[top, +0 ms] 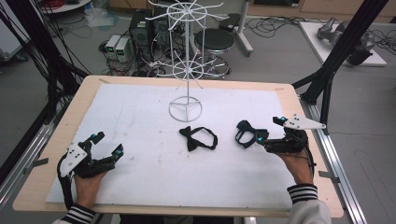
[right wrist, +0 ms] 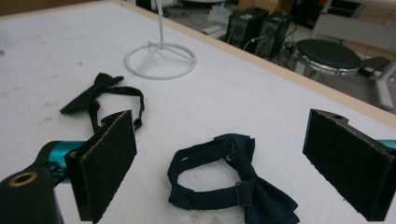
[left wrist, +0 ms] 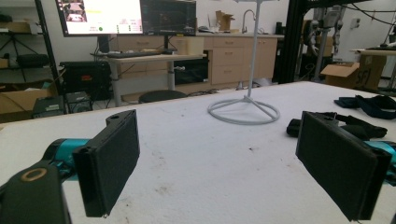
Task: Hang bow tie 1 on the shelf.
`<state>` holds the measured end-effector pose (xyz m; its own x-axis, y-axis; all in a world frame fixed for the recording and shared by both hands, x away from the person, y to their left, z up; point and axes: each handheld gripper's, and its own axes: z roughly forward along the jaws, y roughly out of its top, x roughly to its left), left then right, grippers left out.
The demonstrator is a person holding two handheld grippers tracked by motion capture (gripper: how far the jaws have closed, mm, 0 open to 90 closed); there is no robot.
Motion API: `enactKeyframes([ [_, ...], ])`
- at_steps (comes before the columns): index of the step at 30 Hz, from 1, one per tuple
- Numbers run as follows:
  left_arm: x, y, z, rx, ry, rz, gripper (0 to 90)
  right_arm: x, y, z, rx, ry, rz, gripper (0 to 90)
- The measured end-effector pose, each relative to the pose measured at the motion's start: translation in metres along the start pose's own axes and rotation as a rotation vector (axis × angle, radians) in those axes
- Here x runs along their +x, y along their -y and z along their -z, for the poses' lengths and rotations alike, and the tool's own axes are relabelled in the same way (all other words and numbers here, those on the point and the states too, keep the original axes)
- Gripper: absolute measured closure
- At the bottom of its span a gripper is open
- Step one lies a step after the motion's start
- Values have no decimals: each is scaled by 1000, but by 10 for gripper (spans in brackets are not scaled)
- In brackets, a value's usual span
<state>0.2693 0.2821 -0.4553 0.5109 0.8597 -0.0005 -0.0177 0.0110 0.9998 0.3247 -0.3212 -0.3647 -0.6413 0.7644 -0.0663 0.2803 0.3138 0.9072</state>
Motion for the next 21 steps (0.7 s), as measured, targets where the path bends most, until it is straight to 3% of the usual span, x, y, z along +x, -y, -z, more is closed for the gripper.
enactKeyframes([
  [11, 0, 0, 0, -3, -2, 5, 140, -21, -21, -15, 120, -102, 30, 89],
  [21, 0, 0, 0, 0, 0, 1, 140, -36, -33, -33, 225, -140, 65, 89],
])
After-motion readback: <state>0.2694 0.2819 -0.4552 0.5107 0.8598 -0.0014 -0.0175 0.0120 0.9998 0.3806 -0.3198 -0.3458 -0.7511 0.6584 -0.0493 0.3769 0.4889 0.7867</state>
